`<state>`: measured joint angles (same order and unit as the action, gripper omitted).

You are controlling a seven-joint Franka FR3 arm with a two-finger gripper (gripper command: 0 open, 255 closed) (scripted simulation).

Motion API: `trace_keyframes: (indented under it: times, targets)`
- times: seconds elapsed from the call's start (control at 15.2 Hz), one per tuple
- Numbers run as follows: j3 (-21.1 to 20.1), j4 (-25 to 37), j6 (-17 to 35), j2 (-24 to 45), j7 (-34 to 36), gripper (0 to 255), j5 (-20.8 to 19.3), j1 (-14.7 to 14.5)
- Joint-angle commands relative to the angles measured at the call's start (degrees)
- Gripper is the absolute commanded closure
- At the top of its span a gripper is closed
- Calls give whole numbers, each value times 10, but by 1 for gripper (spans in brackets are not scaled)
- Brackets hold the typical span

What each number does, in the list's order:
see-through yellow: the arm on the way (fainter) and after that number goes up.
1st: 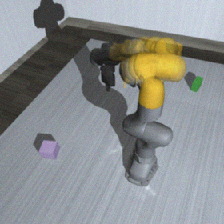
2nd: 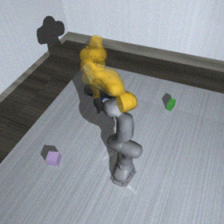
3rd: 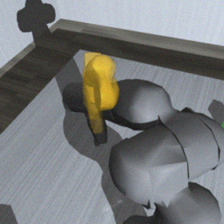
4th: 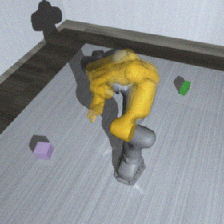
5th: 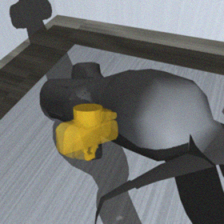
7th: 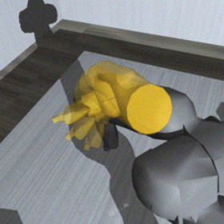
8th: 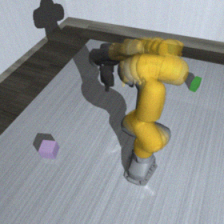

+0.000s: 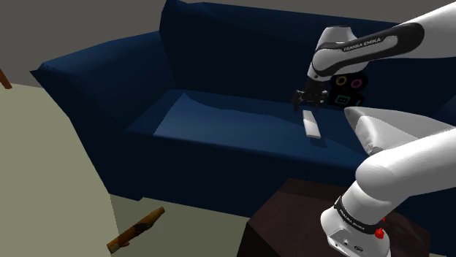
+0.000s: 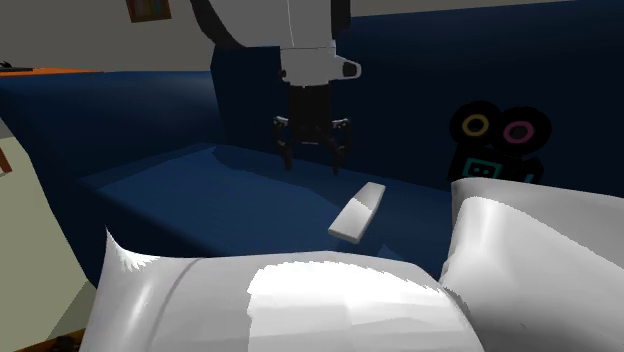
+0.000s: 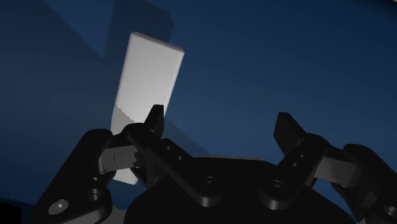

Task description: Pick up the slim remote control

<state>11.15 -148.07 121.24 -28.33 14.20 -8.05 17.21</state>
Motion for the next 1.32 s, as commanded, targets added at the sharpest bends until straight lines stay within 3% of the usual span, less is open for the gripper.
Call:
trace_keyframes:
  times: [0.0,0.53,1.19,1.25]
  targets:
    - [15,0,36,26,6,0,-5,15]
    - [80,18,166,142,17,0,-4,65]
    - [90,-3,239,195,7,0,10,62]
    - [90,-3,239,195,7,255,10,62]
